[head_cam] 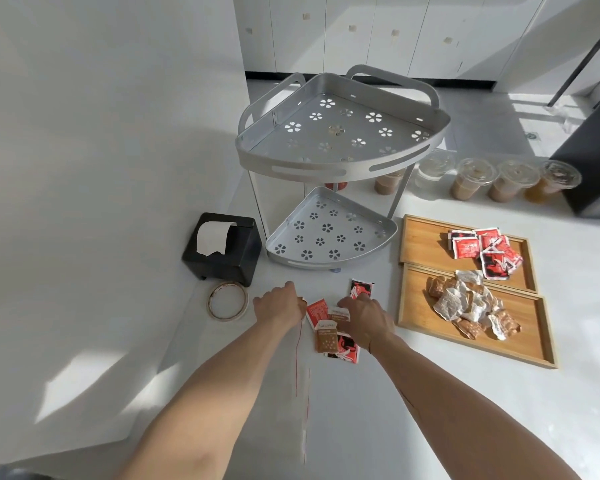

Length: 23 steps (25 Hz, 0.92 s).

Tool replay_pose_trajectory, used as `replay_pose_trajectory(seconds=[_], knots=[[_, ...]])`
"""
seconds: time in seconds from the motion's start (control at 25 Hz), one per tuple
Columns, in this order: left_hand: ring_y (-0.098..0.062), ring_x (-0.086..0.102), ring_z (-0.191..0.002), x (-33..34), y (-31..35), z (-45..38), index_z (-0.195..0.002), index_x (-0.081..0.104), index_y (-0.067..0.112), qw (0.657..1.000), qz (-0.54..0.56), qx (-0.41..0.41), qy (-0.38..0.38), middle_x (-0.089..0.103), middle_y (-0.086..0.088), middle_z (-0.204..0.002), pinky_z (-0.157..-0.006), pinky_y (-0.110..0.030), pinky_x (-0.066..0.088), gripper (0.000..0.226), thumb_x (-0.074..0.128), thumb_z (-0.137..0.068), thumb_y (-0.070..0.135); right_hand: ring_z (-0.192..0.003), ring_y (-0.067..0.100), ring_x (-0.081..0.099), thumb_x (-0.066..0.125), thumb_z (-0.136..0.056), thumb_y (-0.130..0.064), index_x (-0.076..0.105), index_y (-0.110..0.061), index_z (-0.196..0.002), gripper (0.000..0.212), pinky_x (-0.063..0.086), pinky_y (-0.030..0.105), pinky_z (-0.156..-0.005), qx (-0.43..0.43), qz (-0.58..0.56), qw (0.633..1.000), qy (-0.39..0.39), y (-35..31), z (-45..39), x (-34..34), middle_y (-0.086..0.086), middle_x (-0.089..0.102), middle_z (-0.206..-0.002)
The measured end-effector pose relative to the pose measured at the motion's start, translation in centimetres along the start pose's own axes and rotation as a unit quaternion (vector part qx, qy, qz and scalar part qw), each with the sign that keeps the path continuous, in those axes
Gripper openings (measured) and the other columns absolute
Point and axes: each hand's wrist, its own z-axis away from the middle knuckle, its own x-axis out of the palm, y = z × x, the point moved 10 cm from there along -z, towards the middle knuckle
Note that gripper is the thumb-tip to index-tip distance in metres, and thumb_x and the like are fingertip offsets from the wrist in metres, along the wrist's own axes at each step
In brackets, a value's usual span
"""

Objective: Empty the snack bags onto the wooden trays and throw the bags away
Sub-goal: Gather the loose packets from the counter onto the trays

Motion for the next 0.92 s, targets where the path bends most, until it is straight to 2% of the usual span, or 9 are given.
replay_pose_trajectory(seconds=[0.2,0.32,0.4,0.56,0.64,0.8,0.92], knots=[[-0.027,0.06,-0.107,0.6,-0.5,-0.2,-0.123,0.046,0.018,0.999,0.052,0.001,0.011,0.063,-0.006,-0.116,-0.081,-0.039,0.04,0.038,0.062,-0.089,0.022,-0.11,0.024,0.057,0.073,-0.083,-0.035,0.06,-0.023,-0.118,0.04,0.05,0.036,-0.081,0.019,-0.033,0.999,-0.003,0.6,-0.6,0.1,0.005,0.056,-0.123],[-0.026,0.06,-0.102,0.7,-0.7,-0.3,-0.115,0.054,0.016,0.996,0.093,0.003,0.007,0.064,-0.006,-0.113,-0.078,-0.038,0.043,0.026,0.059,-0.09,0.023,-0.097,0.022,0.061,0.071,-0.085,-0.036,0.06,-0.02,-0.113,0.034,0.052,0.033,-0.074,0.046,-0.089,0.995,-0.014,1.4,-0.7,0.2,0.004,0.065,-0.114],[-0.025,0.06,-0.098,0.2,-0.9,-0.4,-0.111,0.059,0.016,0.991,0.137,0.006,0.008,0.065,-0.007,-0.112,-0.078,-0.038,0.049,0.022,0.058,-0.091,0.023,-0.09,0.021,0.062,0.07,-0.085,-0.037,0.061,-0.019,-0.11,0.032,0.055,0.035,-0.075,0.072,-0.148,0.986,-0.013,2.4,-0.7,-0.1,0.005,0.068,-0.108],[-0.025,0.061,-0.102,-1.8,-0.1,0.1,-0.114,0.062,0.014,0.977,0.207,0.039,0.019,0.064,-0.009,-0.115,-0.081,-0.033,0.048,0.026,0.063,-0.09,0.022,-0.085,0.023,0.061,0.074,-0.082,-0.031,0.062,-0.017,-0.114,0.037,0.054,0.035,-0.071,0.086,-0.212,0.973,0.018,4.0,0.0,-1.8,0.008,0.068,-0.109],[-0.024,0.061,-0.101,-2.2,1.2,0.8,-0.111,0.064,0.014,0.971,0.228,0.076,-0.001,0.067,-0.007,-0.113,-0.08,-0.03,0.046,0.026,0.068,-0.087,0.023,-0.087,0.025,0.063,0.076,-0.081,-0.032,0.062,-0.018,-0.116,0.04,0.055,0.035,-0.068,0.084,-0.217,0.972,0.035,4.8,0.8,-2.8,0.008,0.068,-0.109],[-0.019,0.061,-0.102,-0.6,4.1,2.6,-0.117,0.065,0.017,0.968,0.189,0.139,-0.087,0.067,-0.005,-0.118,-0.079,-0.025,0.045,0.04,0.078,-0.079,0.02,-0.093,0.025,0.065,0.075,-0.08,-0.031,0.066,-0.022,-0.111,0.033,0.057,0.037,-0.076,0.077,-0.209,0.974,0.027,6.3,2.5,-3.0,0.006,0.069,-0.107],[-0.023,0.059,-0.113,1.3,5.3,3.3,-0.129,0.06,0.019,0.973,0.117,0.158,-0.119,0.063,-0.006,-0.126,-0.088,-0.029,0.048,0.054,0.078,-0.078,0.017,-0.092,0.023,0.064,0.075,-0.08,-0.029,0.069,-0.024,-0.106,0.027,0.054,0.035,-0.075,0.074,-0.195,0.978,0.002,7.6,3.9,-1.7,0.005,0.069,-0.105]])
